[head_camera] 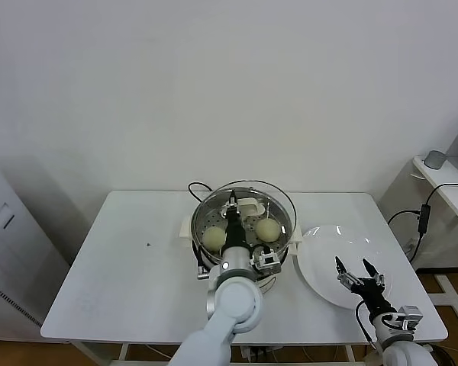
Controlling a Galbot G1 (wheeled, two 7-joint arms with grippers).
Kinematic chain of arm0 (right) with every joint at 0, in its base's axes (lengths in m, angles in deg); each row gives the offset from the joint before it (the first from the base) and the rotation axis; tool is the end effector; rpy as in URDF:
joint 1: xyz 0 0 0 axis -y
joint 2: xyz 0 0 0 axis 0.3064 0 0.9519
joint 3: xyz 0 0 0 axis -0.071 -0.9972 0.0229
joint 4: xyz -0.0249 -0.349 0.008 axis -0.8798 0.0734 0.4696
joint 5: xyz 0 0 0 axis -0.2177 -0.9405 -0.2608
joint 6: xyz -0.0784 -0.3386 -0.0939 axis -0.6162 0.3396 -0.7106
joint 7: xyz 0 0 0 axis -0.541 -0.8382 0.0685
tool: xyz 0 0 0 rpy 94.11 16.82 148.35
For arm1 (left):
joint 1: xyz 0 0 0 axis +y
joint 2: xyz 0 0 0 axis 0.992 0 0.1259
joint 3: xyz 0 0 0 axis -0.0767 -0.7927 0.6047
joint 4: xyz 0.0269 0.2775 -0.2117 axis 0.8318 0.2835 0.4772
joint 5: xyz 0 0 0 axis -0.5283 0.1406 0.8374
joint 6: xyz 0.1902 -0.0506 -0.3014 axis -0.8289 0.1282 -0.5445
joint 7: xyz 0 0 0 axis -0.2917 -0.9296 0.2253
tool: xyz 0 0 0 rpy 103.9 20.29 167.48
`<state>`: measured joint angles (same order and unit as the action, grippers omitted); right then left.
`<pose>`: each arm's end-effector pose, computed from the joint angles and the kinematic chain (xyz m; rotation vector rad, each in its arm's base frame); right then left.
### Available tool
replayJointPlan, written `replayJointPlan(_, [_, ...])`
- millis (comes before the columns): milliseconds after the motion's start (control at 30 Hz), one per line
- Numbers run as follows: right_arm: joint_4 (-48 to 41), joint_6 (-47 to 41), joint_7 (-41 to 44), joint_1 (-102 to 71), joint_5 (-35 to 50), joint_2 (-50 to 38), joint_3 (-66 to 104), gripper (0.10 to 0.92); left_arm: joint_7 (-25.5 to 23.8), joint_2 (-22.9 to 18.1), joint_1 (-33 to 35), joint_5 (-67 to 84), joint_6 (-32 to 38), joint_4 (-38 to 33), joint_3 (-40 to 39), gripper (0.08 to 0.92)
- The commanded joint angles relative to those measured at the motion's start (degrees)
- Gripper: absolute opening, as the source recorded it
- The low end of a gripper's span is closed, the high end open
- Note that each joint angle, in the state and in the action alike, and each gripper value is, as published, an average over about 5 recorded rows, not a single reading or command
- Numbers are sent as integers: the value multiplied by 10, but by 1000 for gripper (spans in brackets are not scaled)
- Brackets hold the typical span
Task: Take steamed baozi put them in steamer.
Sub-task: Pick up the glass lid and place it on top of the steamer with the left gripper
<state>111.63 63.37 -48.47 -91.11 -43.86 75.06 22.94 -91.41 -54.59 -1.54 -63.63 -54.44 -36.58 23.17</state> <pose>0.2385 -0.1839 -0.3852 0.0170 -2.9759 -0.3169 0.3130 -0.2335 -0.2292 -0.0309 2.4271 1.9912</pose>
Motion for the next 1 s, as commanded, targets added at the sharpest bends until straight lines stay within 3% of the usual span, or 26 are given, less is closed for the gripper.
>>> replayJointPlan(33, [0, 0, 1, 2, -5, 5, 1, 823, 22, -28, -14, -20, -28, 40, -21, 132])
replayJointPlan(1000, [-5, 4, 2, 2, -8, 6, 0, 823, -10, -28, -16, -58, -28, 74, 0, 132])
